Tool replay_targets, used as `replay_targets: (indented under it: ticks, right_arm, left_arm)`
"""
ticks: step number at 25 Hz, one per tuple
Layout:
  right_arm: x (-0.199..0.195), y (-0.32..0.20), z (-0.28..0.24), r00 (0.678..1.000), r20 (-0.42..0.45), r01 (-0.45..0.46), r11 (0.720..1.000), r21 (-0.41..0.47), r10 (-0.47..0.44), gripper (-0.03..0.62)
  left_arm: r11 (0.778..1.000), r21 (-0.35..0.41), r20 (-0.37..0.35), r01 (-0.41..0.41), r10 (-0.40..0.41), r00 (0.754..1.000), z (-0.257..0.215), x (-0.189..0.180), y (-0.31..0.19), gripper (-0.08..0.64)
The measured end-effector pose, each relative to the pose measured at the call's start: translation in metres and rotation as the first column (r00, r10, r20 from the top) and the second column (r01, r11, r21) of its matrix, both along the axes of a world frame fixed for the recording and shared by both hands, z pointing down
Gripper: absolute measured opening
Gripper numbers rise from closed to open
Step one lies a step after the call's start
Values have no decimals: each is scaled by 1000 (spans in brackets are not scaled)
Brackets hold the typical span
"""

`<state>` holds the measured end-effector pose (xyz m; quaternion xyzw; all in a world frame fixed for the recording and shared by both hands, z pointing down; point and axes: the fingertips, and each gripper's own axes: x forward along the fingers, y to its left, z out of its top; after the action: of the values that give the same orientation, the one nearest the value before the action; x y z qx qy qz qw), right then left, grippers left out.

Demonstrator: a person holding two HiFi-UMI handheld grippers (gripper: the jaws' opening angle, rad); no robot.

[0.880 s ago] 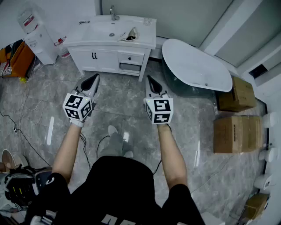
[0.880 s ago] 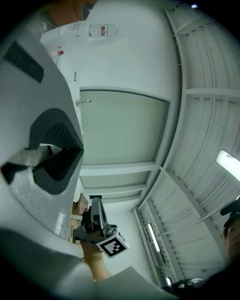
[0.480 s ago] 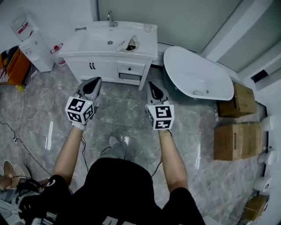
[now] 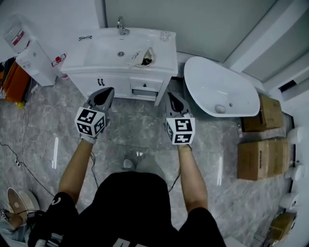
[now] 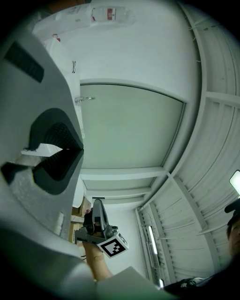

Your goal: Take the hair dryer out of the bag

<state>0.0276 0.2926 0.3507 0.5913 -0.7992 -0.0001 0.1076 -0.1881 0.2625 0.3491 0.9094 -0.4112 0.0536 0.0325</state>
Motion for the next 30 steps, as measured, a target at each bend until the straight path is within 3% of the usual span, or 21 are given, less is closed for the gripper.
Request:
replay_targets:
  ticks: [9,19,30]
  right_arm:
    - [25,-121,37,999,24,25,999,-26,-24,-6]
    - [41,-296,63,976,9,217,972,-85,-217,-6]
    - [53,-380,98,942,48,337,930,-149,-333,-6]
  left_arm:
    - [999,-52,22,-16,18,1000,47,38,-116,-3]
    - [995,-101,52,27,-22,998,86,99,-281,-3]
    - [977,-190,75,99,-86,993,137,114,-336,-3]
